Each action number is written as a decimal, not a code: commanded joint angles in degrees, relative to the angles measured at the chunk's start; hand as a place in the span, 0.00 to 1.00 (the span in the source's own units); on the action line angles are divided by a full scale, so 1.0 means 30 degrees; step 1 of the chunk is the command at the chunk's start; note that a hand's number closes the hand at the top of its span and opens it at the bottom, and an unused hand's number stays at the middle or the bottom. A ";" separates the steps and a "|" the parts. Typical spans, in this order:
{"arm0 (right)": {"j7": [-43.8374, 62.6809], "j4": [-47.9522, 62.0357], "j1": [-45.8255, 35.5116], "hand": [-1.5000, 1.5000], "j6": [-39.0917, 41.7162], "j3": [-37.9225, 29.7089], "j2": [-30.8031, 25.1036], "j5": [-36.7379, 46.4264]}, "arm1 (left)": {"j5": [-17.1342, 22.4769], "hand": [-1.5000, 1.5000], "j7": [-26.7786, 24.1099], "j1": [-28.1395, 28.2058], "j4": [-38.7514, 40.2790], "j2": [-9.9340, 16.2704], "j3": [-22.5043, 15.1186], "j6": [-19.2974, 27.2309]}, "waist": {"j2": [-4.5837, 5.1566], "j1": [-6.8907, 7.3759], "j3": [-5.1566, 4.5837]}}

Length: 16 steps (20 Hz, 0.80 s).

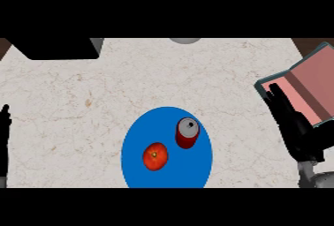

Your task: Pick the tomato from the plate and place it in the cardboard box

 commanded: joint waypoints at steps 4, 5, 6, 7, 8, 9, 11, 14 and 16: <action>0.1275 -0.2287 -0.3547 0.00 0.2199 0.2682 0.0961 0.0185 | 0.3190 0.50 0.1111 -0.2134 -0.2283 -0.1448 -0.0792 -0.3640 | 0.0369 0.1269 0.0370; 0.1137 -0.2962 -0.4022 0.00 0.2792 0.3400 0.1390 0.0091 | 0.3877 0.50 0.1276 -0.2101 -0.2580 -0.1906 -0.1108 -0.4365 | 0.0315 0.1450 0.0359; 0.1373 -0.3089 -0.5279 0.00 0.3398 0.3654 0.1753 -0.0273 | 0.4650 0.50 0.1271 -0.2572 -0.2910 -0.2756 -0.1503 -0.4944 | 0.0373 0.1835 0.0324; -0.0094 -0.2560 -0.5512 0.00 0.0648 0.2312 -0.2026 0.5596 | 0.4658 0.50 0.1727 -0.1898 -0.2482 -0.3044 -0.1719 -0.4756 | -0.0063 0.0821 0.0123; -0.1472 -0.2343 -0.4840 0.00 -0.1667 0.2124 0.2003 0.4301 | 0.5634 0.50 0.2590 -0.2014 -0.3327 -0.3239 -0.1629 -0.5281 | 0.0244 0.1056 0.0397; -0.2372 -0.3001 -0.4616 0.00 -0.1783 0.1912 0.2655 0.3912 | 0.6121 0.50 0.2149 -0.1501 -0.3403 -0.2513 -0.0996 -0.6042 | 0.0265 0.1023 0.0407; -0.4482 -0.3407 -0.4513 0.00 -0.1666 0.3792 0.3879 0.5269 | 0.6573 0.50 0.3361 -0.2177 -0.3945 -0.2059 -0.0605 -0.6045 | 0.0316 0.1003 0.0428; -0.6211 -0.4617 -0.3323 0.00 -0.0081 0.4708 0.2557 0.6236 | 0.6996 0.50 0.4468 -0.1328 -0.5444 -0.2199 -0.0676 -0.5829 | 0.0302 0.0815 0.0425; -0.4597 -0.6509 -0.3401 0.00 -0.0006 0.5633 0.1747 0.7553 | 0.7260 0.50 0.4094 -0.0958 -0.5406 -0.1923 -0.0082 -0.6228 | 0.0287 0.0709 0.0396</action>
